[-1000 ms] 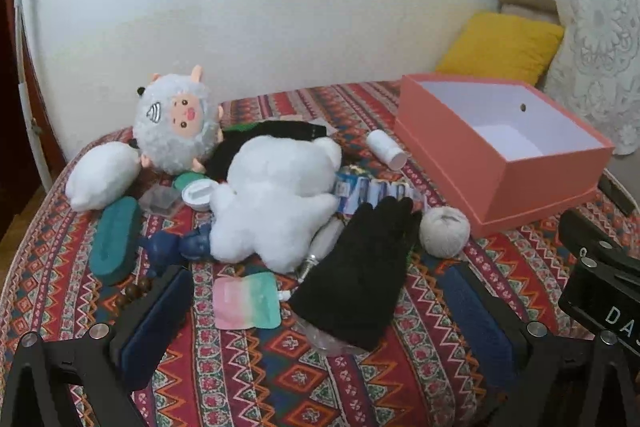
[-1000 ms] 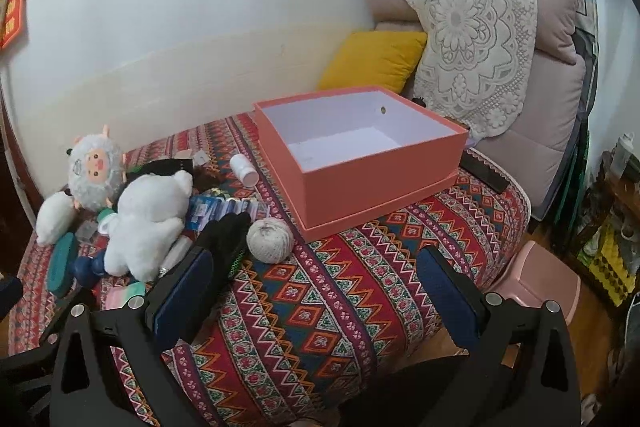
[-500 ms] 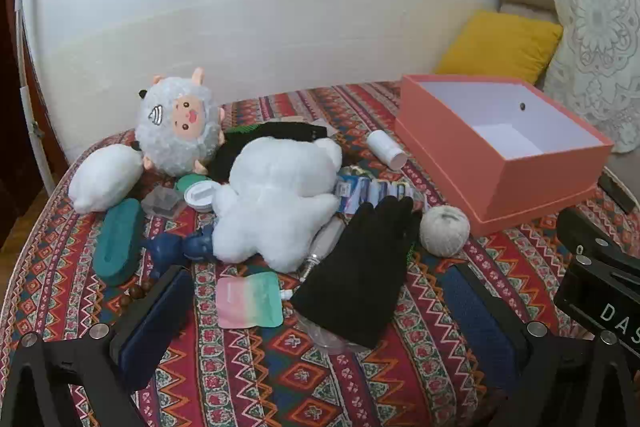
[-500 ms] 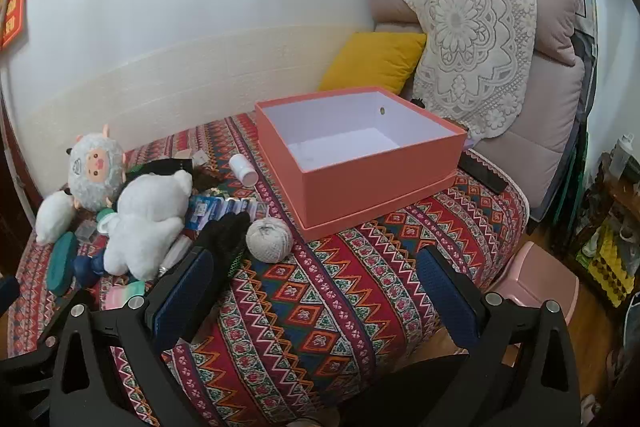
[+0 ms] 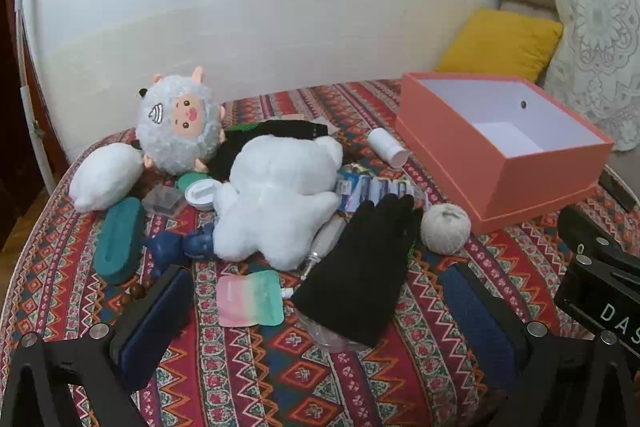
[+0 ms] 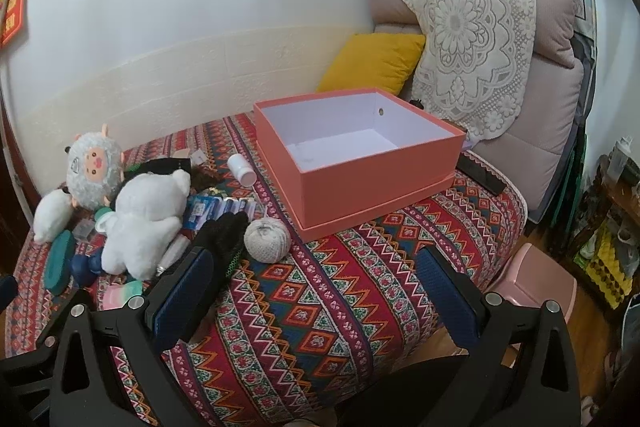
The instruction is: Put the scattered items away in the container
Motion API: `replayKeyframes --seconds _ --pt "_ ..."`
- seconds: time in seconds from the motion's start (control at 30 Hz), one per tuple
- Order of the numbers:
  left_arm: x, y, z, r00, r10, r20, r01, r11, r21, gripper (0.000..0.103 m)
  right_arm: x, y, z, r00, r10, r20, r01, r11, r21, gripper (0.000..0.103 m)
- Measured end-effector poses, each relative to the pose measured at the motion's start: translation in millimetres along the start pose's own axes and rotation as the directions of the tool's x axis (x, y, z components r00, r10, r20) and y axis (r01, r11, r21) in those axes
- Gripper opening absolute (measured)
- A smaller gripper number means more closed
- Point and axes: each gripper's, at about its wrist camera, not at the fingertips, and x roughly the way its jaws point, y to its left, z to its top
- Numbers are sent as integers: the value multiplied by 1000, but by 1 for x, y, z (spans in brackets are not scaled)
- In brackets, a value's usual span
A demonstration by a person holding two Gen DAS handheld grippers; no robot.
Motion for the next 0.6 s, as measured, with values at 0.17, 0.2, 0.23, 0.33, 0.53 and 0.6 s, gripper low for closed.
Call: replayKeyframes --seconds 0.17,0.2,0.23,0.33,0.53,0.6 --pt "0 0 0 1000 2 -2 -2 1000 1 103 0 0 0 1000 -3 2 3 1000 -2 103" --pt "1 0 0 1000 2 -2 -2 1000 1 103 0 1 0 1000 -5 3 5 1000 -3 103" --pt "1 1 0 1000 3 -3 -3 1000 2 103 0 1 0 1000 -5 2 5 1000 -4 103" --pt "1 1 0 1000 2 -6 -2 1000 2 103 1 0 -1 1000 -4 2 4 1000 -5 103" --pt "1 2 0 1000 2 -7 -2 1000 0 103 0 0 -1 1000 -4 4 4 1000 -5 103" --pt "1 -2 6 1000 5 -14 -5 1000 2 103 0 0 -1 1000 -5 4 5 1000 -6 103"
